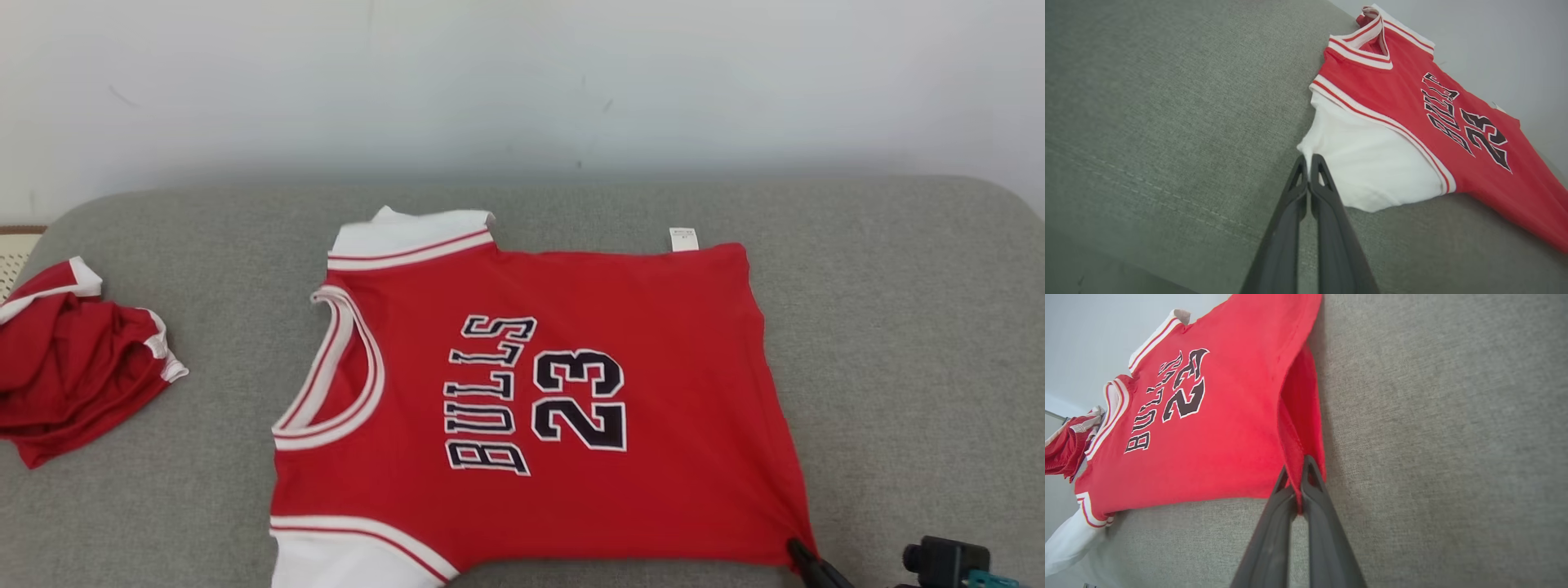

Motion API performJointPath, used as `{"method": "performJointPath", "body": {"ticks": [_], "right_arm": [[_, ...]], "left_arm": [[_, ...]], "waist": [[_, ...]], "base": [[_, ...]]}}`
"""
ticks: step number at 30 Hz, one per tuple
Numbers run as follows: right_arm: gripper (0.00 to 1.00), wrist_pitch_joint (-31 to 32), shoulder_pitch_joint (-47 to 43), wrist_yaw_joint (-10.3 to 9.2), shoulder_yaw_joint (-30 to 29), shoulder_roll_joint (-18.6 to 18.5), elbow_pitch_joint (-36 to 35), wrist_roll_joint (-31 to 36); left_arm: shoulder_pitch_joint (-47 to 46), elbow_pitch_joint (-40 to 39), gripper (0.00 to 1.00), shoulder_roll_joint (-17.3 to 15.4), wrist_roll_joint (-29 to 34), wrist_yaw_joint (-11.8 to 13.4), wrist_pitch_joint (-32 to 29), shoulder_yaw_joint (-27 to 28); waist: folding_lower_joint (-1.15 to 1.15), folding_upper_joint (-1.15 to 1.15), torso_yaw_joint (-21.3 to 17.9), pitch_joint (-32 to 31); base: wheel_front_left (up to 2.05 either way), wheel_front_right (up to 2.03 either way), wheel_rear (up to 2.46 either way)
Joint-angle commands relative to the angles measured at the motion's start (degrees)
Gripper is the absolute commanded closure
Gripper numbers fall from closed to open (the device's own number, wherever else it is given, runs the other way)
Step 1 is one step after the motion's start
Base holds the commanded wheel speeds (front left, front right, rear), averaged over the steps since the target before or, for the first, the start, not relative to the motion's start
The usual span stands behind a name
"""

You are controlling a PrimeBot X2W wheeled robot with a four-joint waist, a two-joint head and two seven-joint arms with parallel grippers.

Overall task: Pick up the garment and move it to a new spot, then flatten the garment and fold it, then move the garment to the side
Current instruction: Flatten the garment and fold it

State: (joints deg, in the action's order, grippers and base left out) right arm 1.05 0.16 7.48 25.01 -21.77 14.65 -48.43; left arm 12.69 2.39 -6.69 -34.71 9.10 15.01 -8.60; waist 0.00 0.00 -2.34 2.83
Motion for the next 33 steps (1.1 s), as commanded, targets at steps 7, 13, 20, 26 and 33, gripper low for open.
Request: {"method": "performJointPath", "body": {"ticks": [7,13,20,26,33], "right_arm": [[1.0,3.34,-4.74,0.02,-4.16,-0.71,-2.81,0.73],[1.0,5.03,-6.18,0.02,-6.1,0.88,-4.37,1.48],[1.0,7.53,-6.59,0.03,-8.54,4.11,-8.07,-0.16],[1.0,11.3,-4.21,0.03,-10.93,6.46,-11.63,-3.56],[1.0,18.63,4.49,0.03,-14.84,11.08,-8.78,-3.72]], "left_arm": [[3.08,0.18,1.0,0.82,0.65,-0.94,0.25,-1.71],[2.06,-0.17,1.0,0.51,0.88,-1.47,0.25,-1.81],[-1.41,-4.47,1.0,-0.02,3.02,-2.22,-0.04,-3.26],[-7.7,-8.45,1.0,-2.78,4.76,-2.81,-2.9,-3.56],[-20.63,-6.49,1.0,-7.47,4.97,-4.47,-7.98,-1.58]], "waist": [[0.0,0.0,0.73,-1.05],[0.0,0.0,1.01,-1.25],[0.0,0.0,0.26,-0.48],[0.0,0.0,-1.01,0.36],[0.0,0.0,-3.46,3.57]], "base": [[0.0,0.0,0.0],[0.0,0.0,0.0],[0.0,0.0,0.0],[0.0,0.0,0.0],[0.0,0.0,0.0]]}}
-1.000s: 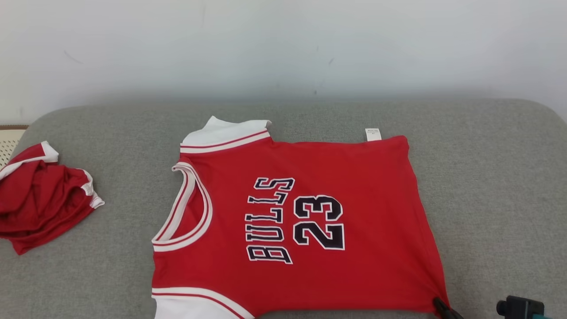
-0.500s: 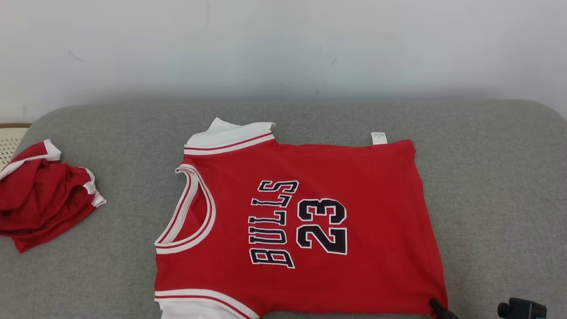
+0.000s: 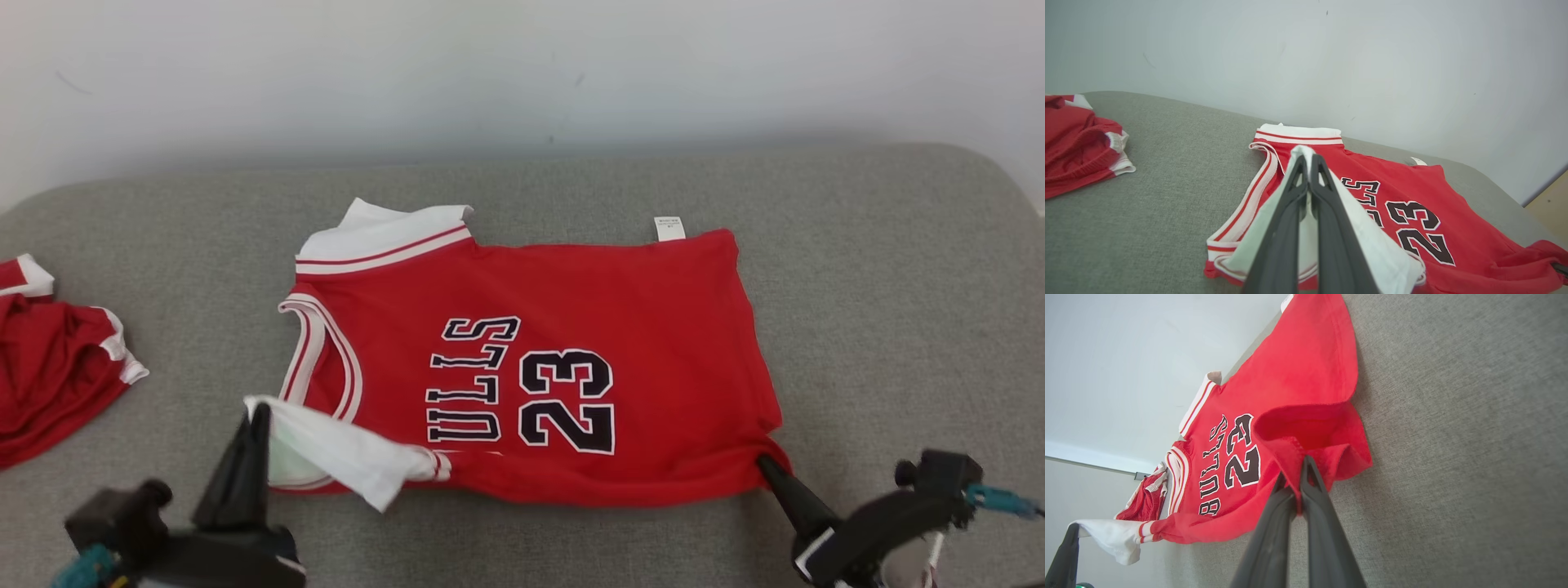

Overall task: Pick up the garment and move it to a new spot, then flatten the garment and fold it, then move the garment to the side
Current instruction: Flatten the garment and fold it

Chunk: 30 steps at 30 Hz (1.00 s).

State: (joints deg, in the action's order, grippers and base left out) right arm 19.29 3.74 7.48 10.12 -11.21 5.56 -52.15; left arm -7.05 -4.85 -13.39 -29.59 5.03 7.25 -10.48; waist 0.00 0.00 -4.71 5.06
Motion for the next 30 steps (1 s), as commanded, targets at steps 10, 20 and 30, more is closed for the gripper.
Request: {"method": "performJointPath", "body": {"ticks": [10,20,30], "right_arm": [[1.0,5.03,12.72,0.03,-3.09,4.81,8.18,5.42],[0.0,0.81,16.51,0.03,-2.88,6.48,11.66,7.4],[0.0,-6.35,11.53,0.03,-0.91,2.74,7.65,7.82]], "left_arm": [[-14.33,12.88,1.0,-2.45,-1.31,-4.11,-2.24,0.03],[-19.53,23.87,0.65,-2.47,-0.14,-6.28,1.77,-1.02],[-15.28,25.09,0.0,-1.18,-0.62,-5.83,6.51,0.3]], "waist": [[0.0,0.0,-2.88,4.81],[0.0,0.0,-2.27,4.07],[0.0,0.0,-0.86,1.31]], "base": [[0.0,0.0,0.0],[0.0,0.0,0.0],[0.0,0.0,0.0]]}}
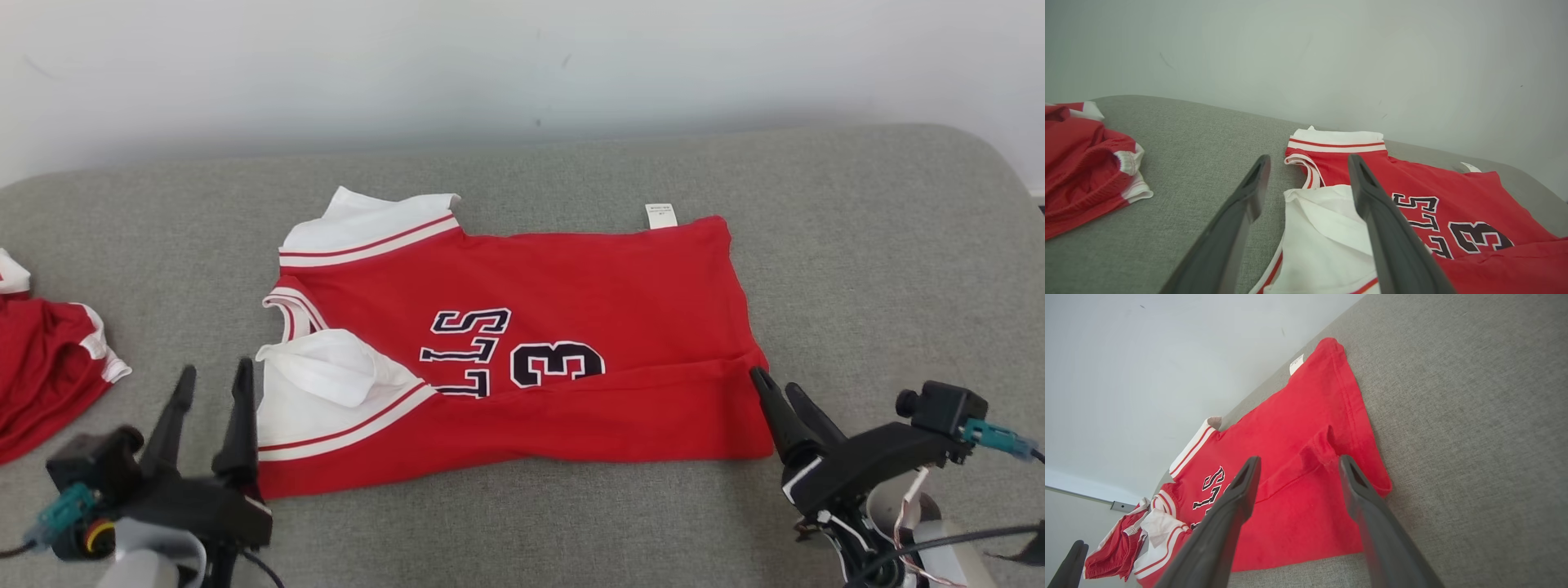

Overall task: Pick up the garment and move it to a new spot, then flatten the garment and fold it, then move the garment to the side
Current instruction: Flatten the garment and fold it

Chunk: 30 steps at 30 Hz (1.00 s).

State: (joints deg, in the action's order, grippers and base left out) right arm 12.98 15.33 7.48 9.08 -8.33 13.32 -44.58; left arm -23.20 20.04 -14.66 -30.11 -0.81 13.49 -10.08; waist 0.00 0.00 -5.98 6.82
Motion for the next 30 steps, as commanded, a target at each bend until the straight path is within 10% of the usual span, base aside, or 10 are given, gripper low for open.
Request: {"method": "performJointPath", "body": {"ticks": [1,30], "right_arm": [[0.0,-0.62,-0.99,0.03,0.43,-0.63,-0.8,0.42],[0.0,-11.15,-0.63,0.04,7.0,-6.41,5.69,15.91]], "left_arm": [[1.75,-0.47,0.0,0.21,-0.09,0.25,0.42,0.06],[7.9,3.4,0.0,1.3,3.61,1.74,1.78,-1.6]], "waist": [[0.0,0.0,0.54,-0.66],[0.0,0.0,1.2,3.65]], "base": [[0.0,0.0,0.0],[0.0,0.0,0.0]]}}
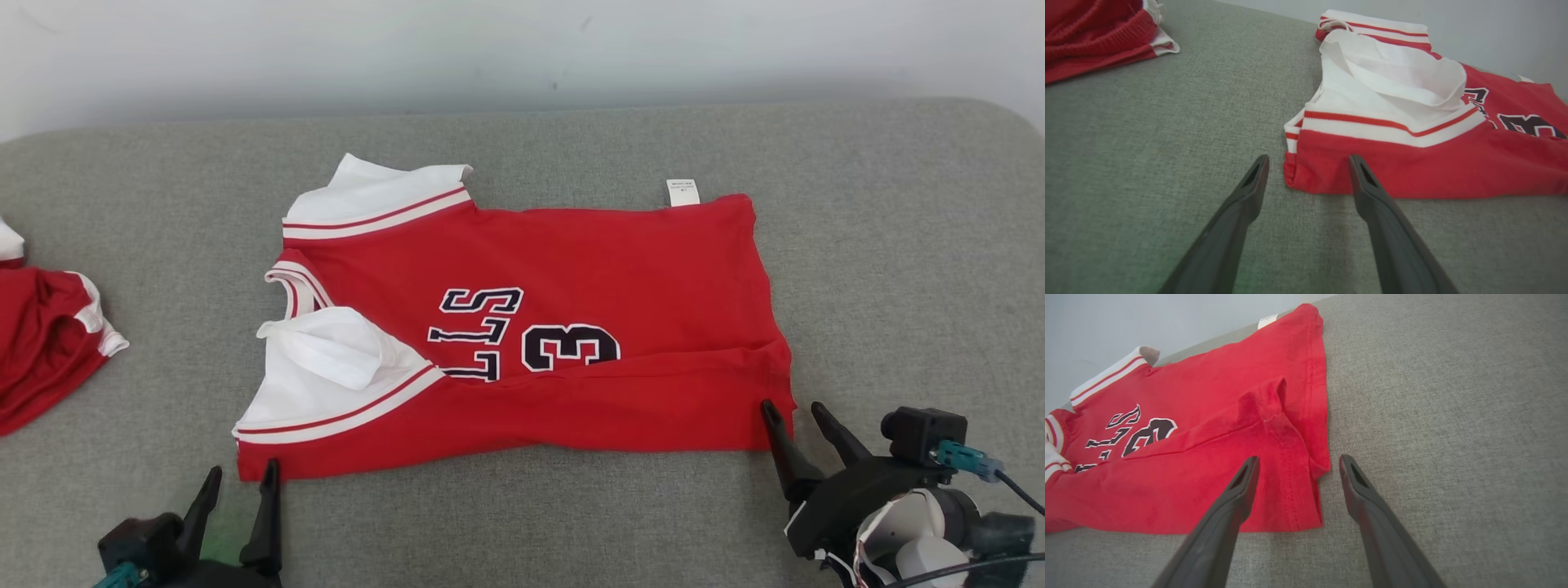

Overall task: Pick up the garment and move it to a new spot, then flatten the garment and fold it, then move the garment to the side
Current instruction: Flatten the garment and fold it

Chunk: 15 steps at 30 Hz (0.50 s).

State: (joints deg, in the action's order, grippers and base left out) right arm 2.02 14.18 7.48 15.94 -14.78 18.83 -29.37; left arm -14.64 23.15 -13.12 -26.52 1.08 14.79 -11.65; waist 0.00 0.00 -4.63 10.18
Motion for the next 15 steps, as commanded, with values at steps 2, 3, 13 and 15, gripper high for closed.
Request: {"method": "performJointPath", "body": {"ticks": [2,3,13,15], "right_arm": [[0.0,-0.87,1.33,0.03,0.72,-0.18,1.64,1.44],[0.0,-1.24,1.6,0.03,0.86,0.02,2.34,1.6],[1.0,-2.73,4.2,0.03,2.38,1.36,7.85,1.01],[1.0,-3.6,4.36,0.03,2.41,1.48,8.72,0.64]], "left_arm": [[-1.43,1.19,0.0,0.13,0.13,-0.46,0.41,-0.06],[-1.77,1.71,0.0,0.24,0.28,-0.6,0.42,-0.09],[-4.19,5.67,1.0,1.54,-0.03,-2.47,0.45,0.58],[-4.05,6.3,1.0,1.75,0.2,-2.93,0.45,0.83]], "waist": [[0.0,0.0,-0.26,0.7],[0.0,0.0,-0.3,0.89],[0.0,0.0,-0.3,1.34],[0.0,0.0,-0.18,0.79]], "base": [[0.0,0.0,0.0],[0.0,0.0,0.0],[0.0,0.0,0.0],[0.0,0.0,0.0]]}}
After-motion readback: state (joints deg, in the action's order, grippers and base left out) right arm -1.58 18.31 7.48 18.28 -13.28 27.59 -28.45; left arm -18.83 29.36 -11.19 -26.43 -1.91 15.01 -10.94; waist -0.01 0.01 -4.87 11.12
